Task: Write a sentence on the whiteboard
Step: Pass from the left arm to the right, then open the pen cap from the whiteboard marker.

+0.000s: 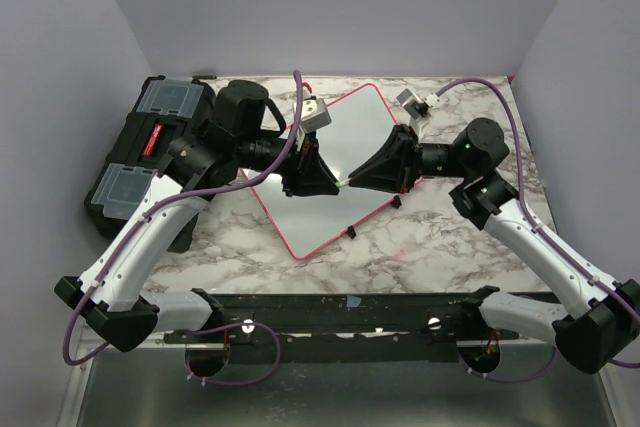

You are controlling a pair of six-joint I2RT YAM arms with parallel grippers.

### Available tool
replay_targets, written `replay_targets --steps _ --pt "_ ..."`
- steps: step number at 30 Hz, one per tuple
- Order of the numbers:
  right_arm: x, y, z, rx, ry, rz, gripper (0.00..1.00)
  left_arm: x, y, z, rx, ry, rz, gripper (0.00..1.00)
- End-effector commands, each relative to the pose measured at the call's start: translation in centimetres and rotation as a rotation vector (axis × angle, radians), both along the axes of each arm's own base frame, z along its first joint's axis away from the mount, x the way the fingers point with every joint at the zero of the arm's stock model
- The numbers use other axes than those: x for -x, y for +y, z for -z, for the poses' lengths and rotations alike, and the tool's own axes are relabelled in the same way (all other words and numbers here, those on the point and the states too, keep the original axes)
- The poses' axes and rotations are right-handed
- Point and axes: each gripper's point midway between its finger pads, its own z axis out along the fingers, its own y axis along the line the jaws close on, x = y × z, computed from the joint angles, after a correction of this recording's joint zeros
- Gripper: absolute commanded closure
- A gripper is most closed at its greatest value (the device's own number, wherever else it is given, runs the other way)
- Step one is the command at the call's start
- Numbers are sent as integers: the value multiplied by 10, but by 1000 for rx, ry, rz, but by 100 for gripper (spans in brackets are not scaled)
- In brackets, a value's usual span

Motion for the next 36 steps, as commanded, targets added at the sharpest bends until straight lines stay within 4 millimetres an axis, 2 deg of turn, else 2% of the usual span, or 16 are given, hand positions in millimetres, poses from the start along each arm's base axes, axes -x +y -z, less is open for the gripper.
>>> replay_targets --steps 1,2,3,5,10,13,15,17,21,23,26,36 --pt "-1 3 -3 2 -2 37 99 -8 -4 -8 32 -58 -17 75" --pt "-4 2 -3 -3 -2 64 99 -8 -3 -6 32 -56 -21 66" --pt "-6 2 -4 -7 -1 81 99 -7 -2 -5 38 -58 -24 61" --pt "-7 0 -4 -14 -2 103 99 -5 0 -4 56 -69 -38 58" --pt "-8 -1 -5 -20 -1 123 99 -2 3 1 72 -69 -60 61" --pt "-8 0 -4 -16 2 117 99 -4 4 2 73 -65 -72 75" --pt "-8 0 -3 -13 3 114 99 -4 4 1 76 -65 -77 79" --pt "-8 0 -3 -10 2 115 99 -3 3 0 81 -63 -68 79" --pt "-7 0 1 0 9 107 99 -2 3 -3 83 -71 -63 66" --pt "-7 0 2 3 15 106 99 -3 3 -4 83 -75 -60 66" --pt "-7 0 6 10 20 106 99 -1 2 -7 88 -76 -44 71" --pt "-11 2 16 26 48 112 99 -2 -3 -11 103 -74 -17 100"
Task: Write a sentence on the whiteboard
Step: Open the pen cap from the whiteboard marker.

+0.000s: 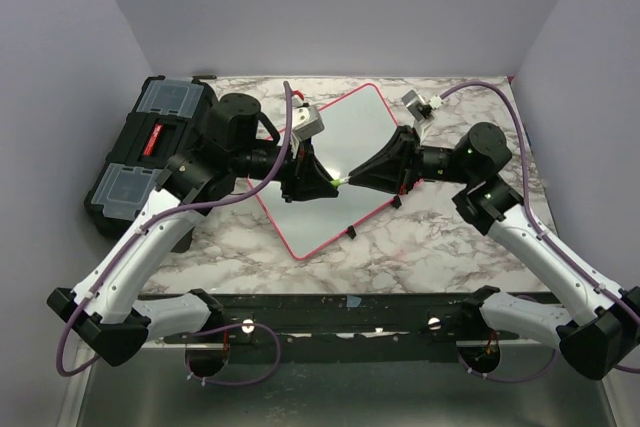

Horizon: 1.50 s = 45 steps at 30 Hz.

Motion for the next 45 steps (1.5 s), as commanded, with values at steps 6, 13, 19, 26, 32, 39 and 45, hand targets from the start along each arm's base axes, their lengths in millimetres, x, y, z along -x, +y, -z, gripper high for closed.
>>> replay_targets --steps 6,13,19,26,32,39,45 --pt "-23 -4 23 59 66 162 99 -8 -1 -13 43 -57 -34 100" --pt "-47 -20 36 78 116 374 99 -19 5 1 41 -44 -110 100" --pt "-55 -32 45 99 144 470 99 -36 20 21 28 -12 -203 100" --pt "-60 -40 49 110 147 530 99 -45 34 34 56 16 -266 100" --pt "-63 -47 47 103 138 566 99 -50 42 44 65 38 -298 100" --pt "-62 -52 49 113 153 576 99 -48 53 51 72 41 -310 100" --pt "-61 -56 41 101 145 584 99 -49 64 52 71 41 -340 100"
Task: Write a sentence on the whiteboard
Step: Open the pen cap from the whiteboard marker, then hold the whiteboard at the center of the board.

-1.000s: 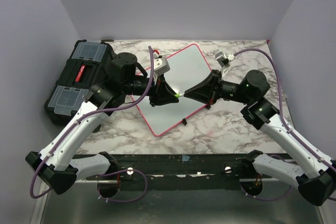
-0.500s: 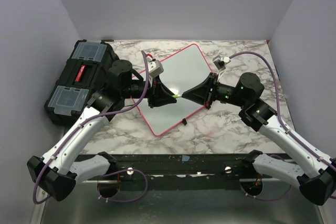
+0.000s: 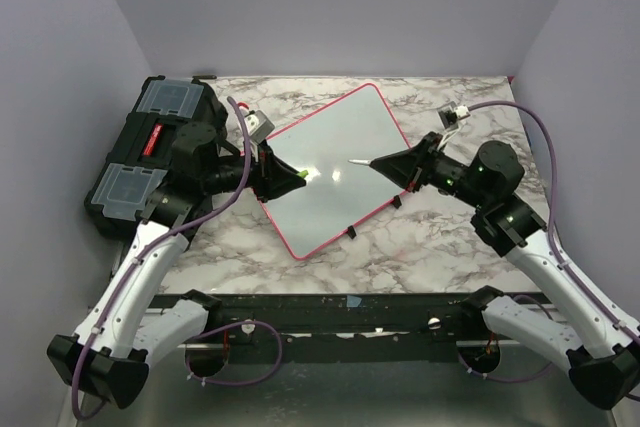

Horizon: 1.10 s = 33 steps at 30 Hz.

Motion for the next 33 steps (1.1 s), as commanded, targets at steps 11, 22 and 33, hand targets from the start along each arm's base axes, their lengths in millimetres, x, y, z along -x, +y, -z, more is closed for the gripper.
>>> replay_targets --steps 11,22,33 --pt "-21 -34 -10 44 -25 244 99 -6 6 21 13 86 -78 100" --pt "-44 -97 -20 -10 -7 632 99 -3 -72 91 -90 158 -21 100" --pt "-46 -107 -23 -1 -11 687 99 9 -175 164 -233 160 47 100"
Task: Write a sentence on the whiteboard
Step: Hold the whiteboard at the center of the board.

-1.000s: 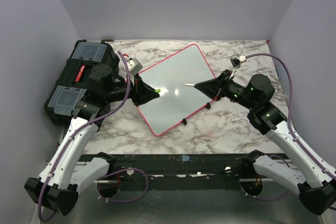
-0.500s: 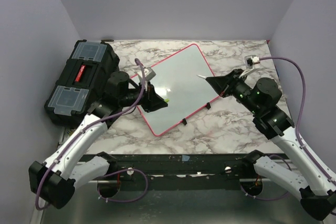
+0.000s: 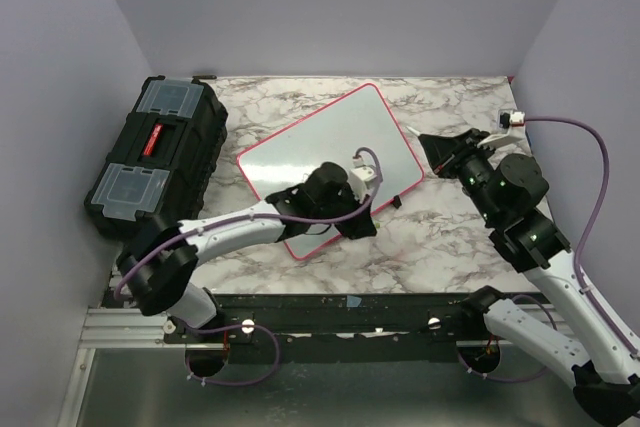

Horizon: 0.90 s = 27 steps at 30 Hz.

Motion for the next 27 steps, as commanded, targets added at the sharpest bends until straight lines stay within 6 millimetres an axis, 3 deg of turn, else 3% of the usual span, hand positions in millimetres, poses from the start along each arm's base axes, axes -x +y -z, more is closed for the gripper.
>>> replay_targets --steps 1,5,7,18,23,27 --pt "-1 -7 -7 5 6 34 99 -9 -43 7 -4 -85 -26 100" --pt "0 -2 -8 9 9 12 88 -10 -60 34 -56 -83 -24 100" --pt "0 -1 -8 6 9 7 99 -10 -65 47 -80 -80 -23 100" --pt "0 -11 -2 -12 20 56 99 -10 -77 95 -171 -85 -47 100" --pt "0 -13 1 -12 28 66 99 -8 -78 104 -194 -88 -51 82" --pt "0 -13 2 -13 33 67 99 -7 -79 110 -213 -83 -48 77"
